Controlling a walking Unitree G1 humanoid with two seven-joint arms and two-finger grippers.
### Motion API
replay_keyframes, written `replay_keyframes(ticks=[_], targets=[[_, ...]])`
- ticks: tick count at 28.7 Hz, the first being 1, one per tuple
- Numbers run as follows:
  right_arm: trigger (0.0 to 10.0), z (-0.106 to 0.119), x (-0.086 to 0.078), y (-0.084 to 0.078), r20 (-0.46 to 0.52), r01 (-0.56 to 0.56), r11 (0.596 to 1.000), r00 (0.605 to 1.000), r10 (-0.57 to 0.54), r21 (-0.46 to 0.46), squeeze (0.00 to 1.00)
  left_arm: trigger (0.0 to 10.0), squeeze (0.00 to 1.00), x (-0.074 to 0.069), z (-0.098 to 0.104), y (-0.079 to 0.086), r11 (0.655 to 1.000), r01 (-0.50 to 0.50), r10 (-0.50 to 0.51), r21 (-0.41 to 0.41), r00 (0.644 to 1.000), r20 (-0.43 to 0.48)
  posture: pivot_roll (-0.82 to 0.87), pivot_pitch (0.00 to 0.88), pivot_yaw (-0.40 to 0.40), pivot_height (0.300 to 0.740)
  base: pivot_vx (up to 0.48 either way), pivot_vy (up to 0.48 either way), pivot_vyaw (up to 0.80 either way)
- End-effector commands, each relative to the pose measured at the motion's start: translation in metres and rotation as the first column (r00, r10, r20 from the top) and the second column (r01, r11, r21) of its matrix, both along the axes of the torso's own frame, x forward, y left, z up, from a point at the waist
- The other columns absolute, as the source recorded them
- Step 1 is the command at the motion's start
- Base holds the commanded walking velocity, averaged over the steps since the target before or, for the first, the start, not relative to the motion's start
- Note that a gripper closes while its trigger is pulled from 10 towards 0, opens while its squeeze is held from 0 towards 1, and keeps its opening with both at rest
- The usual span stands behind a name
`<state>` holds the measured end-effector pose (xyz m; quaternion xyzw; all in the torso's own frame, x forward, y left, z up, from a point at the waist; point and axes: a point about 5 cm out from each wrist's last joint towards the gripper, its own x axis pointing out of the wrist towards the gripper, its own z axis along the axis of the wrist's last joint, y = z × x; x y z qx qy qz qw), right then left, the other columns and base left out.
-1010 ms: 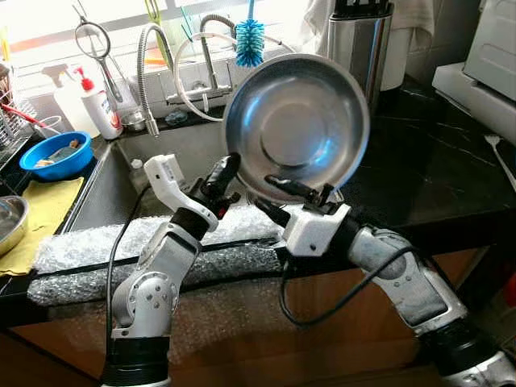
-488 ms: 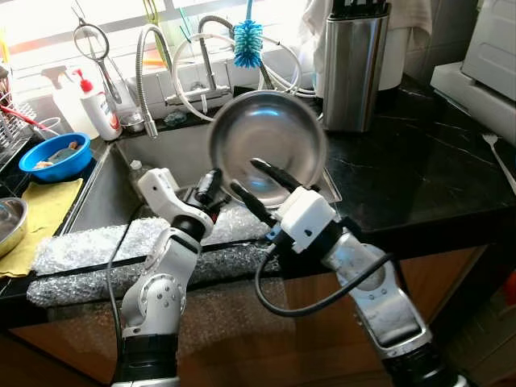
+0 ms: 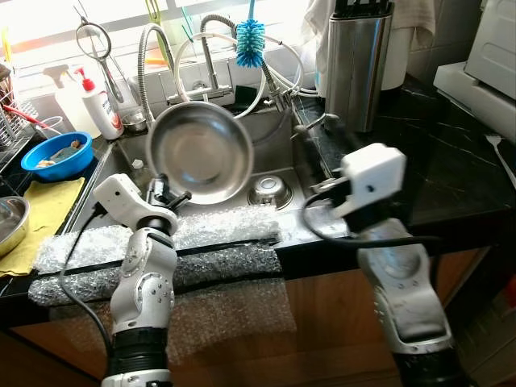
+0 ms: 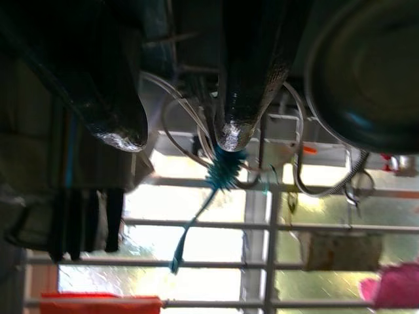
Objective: Kitchen organization
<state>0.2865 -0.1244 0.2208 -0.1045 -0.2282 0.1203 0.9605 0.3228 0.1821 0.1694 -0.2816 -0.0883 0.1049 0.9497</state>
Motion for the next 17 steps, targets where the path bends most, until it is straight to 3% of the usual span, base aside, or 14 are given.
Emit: replay_keyframes(ticks=[1,5,13,17], targets=[[10.0,-0.002,-0.004,0.0,-0.02,0.021,1.0,1.0,-0.02,0.018,0.0,10.0,0.0,0.004,0.009,0.005,0.998,-0.038,0.037,0.054,0.999,0.031,-0.12,0.0,0.185,0.74,0.0,0.0,0.0],[10.0,-0.027,-0.022,-0.001,-0.117,0.059,0.997,0.992,-0.053,0.042,0.0,10.0,0.0,0.014,0.009,0.005,0.993,-0.039,0.037,0.114,0.999,0.017,-0.13,0.0,0.19,0.74,0.0,0.0,0.0],[10.0,-0.04,-0.039,-0.001,-0.162,0.099,0.992,0.983,-0.087,0.071,0.0,10.0,0.0,0.034,0.012,-0.006,0.981,0.016,-0.019,0.193,1.0,0.013,-0.14,0.0,0.199,0.74,0.0,0.0,0.0],[10.0,-0.044,-0.043,0.002,-0.176,0.113,0.991,0.979,-0.1,0.067,0.0,10.0,0.0,0.056,0.022,-0.016,0.96,0.063,-0.066,0.272,0.998,0.0,-0.15,0.0,0.214,0.74,0.0,0.0,0.0]])
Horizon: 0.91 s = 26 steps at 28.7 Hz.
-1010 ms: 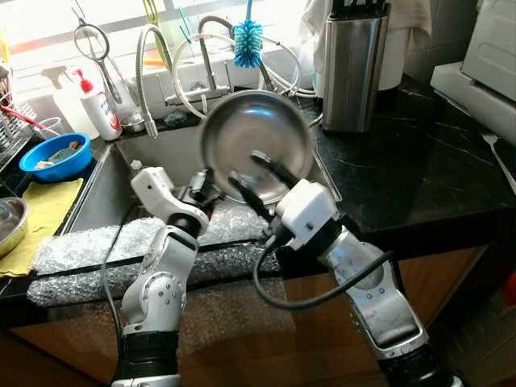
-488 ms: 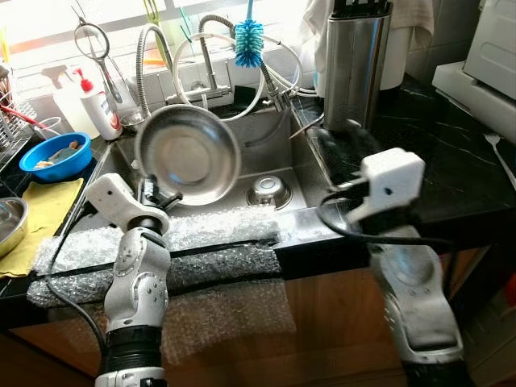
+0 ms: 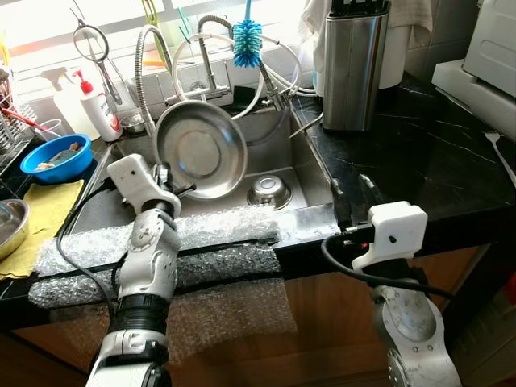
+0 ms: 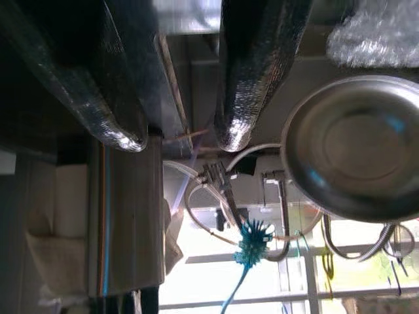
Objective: Kitchen organization
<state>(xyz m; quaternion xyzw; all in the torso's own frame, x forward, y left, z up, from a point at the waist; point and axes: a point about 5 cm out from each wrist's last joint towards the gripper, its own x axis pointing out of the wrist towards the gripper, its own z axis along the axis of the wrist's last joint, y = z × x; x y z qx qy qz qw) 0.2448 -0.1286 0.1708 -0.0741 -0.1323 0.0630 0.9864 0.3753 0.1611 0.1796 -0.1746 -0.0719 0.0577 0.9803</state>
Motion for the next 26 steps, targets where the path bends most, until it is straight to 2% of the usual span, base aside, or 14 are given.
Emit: replay_keyframes(ticks=[1,3,6,9,19,20,22,23,26], targets=[[10.0,0.006,-0.002,0.006,0.02,-0.013,1.0,1.0,0.013,0.012,0.0,10.0,0.0,0.007,0.014,0.004,0.999,-0.011,0.008,0.051,0.999,0.046,-0.16,0.0,0.216,0.74,0.0,0.0,0.0],[10.0,0.006,-0.003,0.008,0.021,-0.013,1.0,1.0,0.013,0.01,0.0,10.0,0.0,0.014,0.018,0.002,0.998,0.007,-0.009,0.063,0.999,0.032,-0.16,0.0,0.219,0.74,0.0,0.0,0.0],[10.0,0.006,-0.004,0.013,0.025,-0.024,1.0,0.999,0.024,-0.001,0.0,10.0,0.0,0.031,0.026,-0.013,0.98,0.096,-0.09,0.176,0.995,-0.042,-0.17,0.0,0.233,0.74,0.0,0.0,0.0],[10.0,0.006,-0.004,0.015,0.028,-0.023,1.0,0.999,0.023,-0.004,0.0,10.0,0.0,0.036,0.026,-0.018,0.97,0.11,-0.094,0.216,0.992,-0.085,-0.18,0.0,0.244,0.74,0.0,0.0,0.0],[10.0,0.007,-0.003,0.018,0.038,-0.015,1.0,0.999,0.014,0.004,0.0,10.0,0.0,0.038,0.011,-0.035,0.947,0.152,-0.096,0.283,0.975,-0.203,-0.2,0.0,0.268,0.74,0.0,0.0,0.0],[10.0,0.008,-0.003,0.018,0.039,-0.013,1.0,0.999,0.013,0.004,0.0,10.0,0.06,0.037,0.008,-0.039,0.942,0.167,-0.105,0.291,0.97,-0.217,-0.21,0.0,0.27,0.74,0.0,0.0,0.0],[10.0,0.008,-0.003,0.019,0.039,-0.013,1.0,0.999,0.013,0.004,0.0,10.0,0.06,0.037,0.006,-0.041,0.939,0.173,-0.106,0.298,0.968,-0.228,-0.21,0.0,0.27,0.74,0.0,0.0,0.0],[10.0,0.008,-0.003,0.019,0.04,-0.013,1.0,0.999,0.013,0.004,0.0,10.0,1.0,0.037,0.004,-0.042,0.937,0.183,-0.113,0.298,0.965,-0.238,-0.21,0.0,0.272,0.74,0.0,0.0,0.0],[10.0,0.008,-0.003,0.019,0.042,-0.012,1.0,0.999,0.011,0.004,0.0,10.0,1.0,0.035,-0.002,-0.046,0.932,0.202,-0.122,0.3,0.957,-0.264,-0.22,0.0,0.276,0.74,0.0,0.0,0.0]])
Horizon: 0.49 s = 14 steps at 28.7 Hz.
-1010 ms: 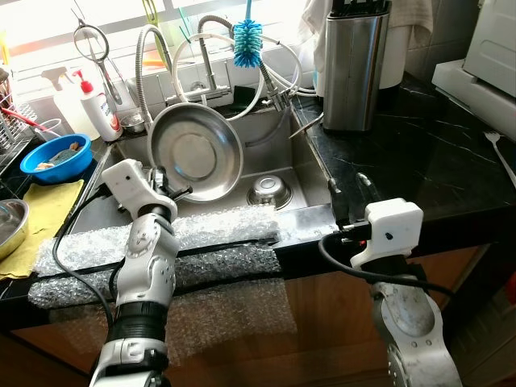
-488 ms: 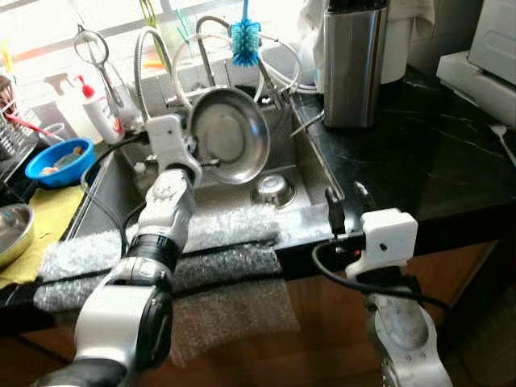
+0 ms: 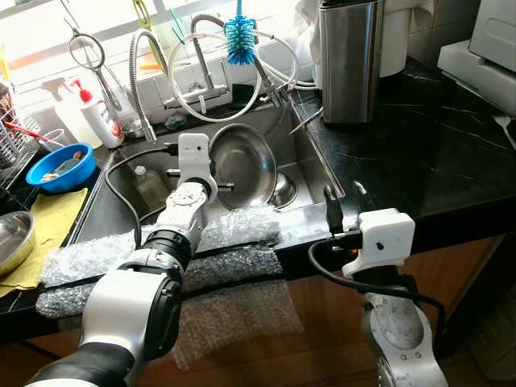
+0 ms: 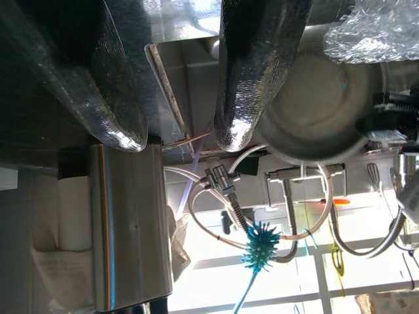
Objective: Kitchen organization
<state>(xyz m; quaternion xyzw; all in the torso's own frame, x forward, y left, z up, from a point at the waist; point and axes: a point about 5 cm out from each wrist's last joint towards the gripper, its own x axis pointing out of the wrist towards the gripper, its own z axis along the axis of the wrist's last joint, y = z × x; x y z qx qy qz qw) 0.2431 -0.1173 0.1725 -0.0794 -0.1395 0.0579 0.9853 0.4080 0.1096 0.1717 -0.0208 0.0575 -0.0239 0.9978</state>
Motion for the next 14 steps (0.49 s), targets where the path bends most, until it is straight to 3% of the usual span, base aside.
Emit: replay_keyframes(ticks=[1,12,13,14], targets=[[10.0,0.0065,-0.0011,0.008,0.027,-0.021,1.0,0.999,0.02,0.013,0.0,10.0,1.0,0.002,0.0036,0.0052,1.0,-0.014,0.014,0.028,1.0,-0.001,-0.22,0.0,0.278,0.74,0.0,0.0,0.0],[10.0,0.0054,-0.0014,0.0083,0.025,-0.016,1.0,1.0,0.016,0.015,0.0,10.0,1.0,-0.0008,-0.0059,0.0047,0.999,-0.015,0.016,0.039,1.0,-0.026,-0.22,0.0,0.279,0.74,0.0,0.0,0.0],[10.0,0.0054,-0.0009,0.009,0.025,-0.018,1.0,1.0,0.018,0.016,0.0,10.0,0.4,0.0,-0.0027,0.0056,1.0,-0.019,0.019,0.0,1.0,-0.006,-0.22,0.0,0.275,0.74,0.0,0.0,0.0],[10.0,0.0053,-0.0006,0.0095,0.025,-0.019,1.0,0.999,0.019,0.016,0.0,10.0,0.4,0.0005,-0.0004,0.0065,0.999,-0.022,0.022,-0.03,1.0,0.009,-0.22,0.0,0.276,0.74,0.0,0.0,0.0]])
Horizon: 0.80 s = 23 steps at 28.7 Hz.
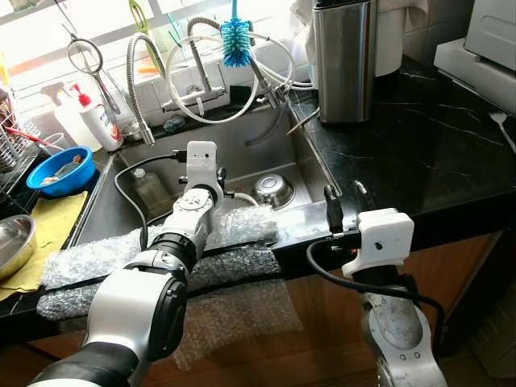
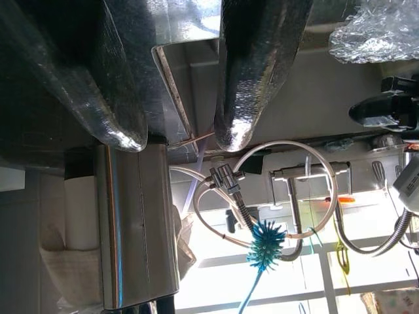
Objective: Kitchen organization
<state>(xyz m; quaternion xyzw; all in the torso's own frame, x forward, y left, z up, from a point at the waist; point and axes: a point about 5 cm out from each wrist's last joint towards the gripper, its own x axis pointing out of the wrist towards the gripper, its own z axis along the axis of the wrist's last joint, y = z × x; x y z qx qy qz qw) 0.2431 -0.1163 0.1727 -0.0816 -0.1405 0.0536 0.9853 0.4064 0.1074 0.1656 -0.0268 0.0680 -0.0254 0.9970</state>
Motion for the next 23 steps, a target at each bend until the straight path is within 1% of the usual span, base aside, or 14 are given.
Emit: replay_keyframes(ticks=[1,2,4,6,8,9,12,15,17,18,19,20,21,23], targets=[[10.0,0.005,0.0,0.009,0.022,-0.03,0.999,0.999,0.03,0.02,0.0,10.0,0.0,0.003,0.015,0.01,0.999,-0.009,0.014,-0.052,0.995,0.094,-0.22,0.0,0.276,0.74,0.0,0.0,0.0],[10.0,0.005,0.0,0.009,0.022,-0.03,0.999,0.999,0.03,0.02,0.0,10.0,0.0,0.003,0.015,0.01,0.999,-0.009,0.014,-0.052,0.995,0.094,-0.22,0.0,0.276,0.74,0.0,0.0,0.0],[10.0,0.004,0.001,0.01,0.021,-0.033,0.999,0.999,0.033,0.018,0.0,10.0,0.0,0.004,0.029,0.013,0.997,0.041,-0.028,-0.058,0.978,0.206,-0.21,0.0,0.275,0.74,0.0,0.0,0.0],[10.0,0.004,0.001,0.01,0.023,-0.035,0.999,0.999,0.035,0.019,0.0,10.0,0.0,0.003,0.04,0.022,0.996,0.088,-0.078,-0.017,0.947,0.313,-0.21,0.0,0.273,0.74,0.0,0.0,0.0],[10.0,0.004,0.001,0.01,0.023,-0.036,0.999,0.999,0.036,0.019,0.0,10.0,0.0,0.002,0.042,0.026,0.996,0.091,-0.085,-0.001,0.939,0.332,-0.21,0.0,0.273,0.74,0.0,0.0,0.0],[10.0,0.004,0.001,0.01,0.023,-0.037,0.999,0.999,0.037,0.02,0.0,10.0,0.0,-0.001,0.048,0.043,0.995,0.076,-0.093,0.06,0.915,0.394,-0.2,0.0,0.273,0.74,0.0,0.0,0.0],[10.0,0.004,0.001,0.01,0.024,-0.039,0.999,0.999,0.039,0.019,0.0,10.0,0.0,-0.005,0.053,0.06,0.995,0.055,-0.085,0.081,0.894,0.44,-0.19,0.0,0.274,0.74,0.0,0.0,0.0],[10.0,0.002,0.0,0.01,0.021,-0.043,0.999,0.999,0.043,0.02,0.0,10.0,0.0,-0.021,0.058,0.111,0.991,-0.043,-0.028,0.126,0.859,0.51,-0.18,0.0,0.274,0.74,0.0,0.0,0.0],[10.0,0.001,0.0,0.01,0.019,-0.045,0.999,0.999,0.044,0.022,0.0,10.0,0.0,-0.036,0.055,0.135,0.982,-0.09,-0.012,0.167,0.848,0.53,-0.17,0.0,0.268,0.74,0.0,0.0,0.0],[10.0,0.001,0.0,0.009,0.017,-0.046,0.999,0.999,0.045,0.022,0.0,10.0,0.0,-0.049,0.049,0.153,0.972,-0.127,0.002,0.2,0.848,0.53,-0.16,0.0,0.266,0.74,0.0,0.0,0.0],[10.0,0.001,0.0,0.009,0.017,-0.046,0.999,0.999,0.045,0.022,0.0,10.0,0.0,-0.049,0.049,0.153,0.972,-0.127,0.002,0.2,0.848,0.53,-0.16,0.0,0.266,0.74,0.0,0.0,0.0],[10.0,0.0,0.0,0.009,0.015,-0.053,0.998,0.999,0.052,0.02,0.0,10.0,0.0,-0.067,0.04,0.17,0.96,-0.164,0.022,0.227,0.853,0.522,-0.16,0.0,0.26,0.74,0.0,0.0,0.0],[10.0,0.0,0.0,0.009,0.015,-0.056,0.998,0.998,0.056,0.019,0.0,10.0,0.0,-0.078,0.034,0.178,0.953,-0.185,0.037,0.239,0.856,0.516,-0.16,0.0,0.258,0.74,0.0,0.0,0.0],[10.0,0.0,0.0,0.009,0.015,-0.058,0.998,0.998,0.058,0.019,0.0,10.0,0.0,-0.085,0.031,0.182,0.949,-0.198,0.046,0.247,0.858,0.511,-0.16,0.0,0.258,0.74,0.0,0.0,0.0]])
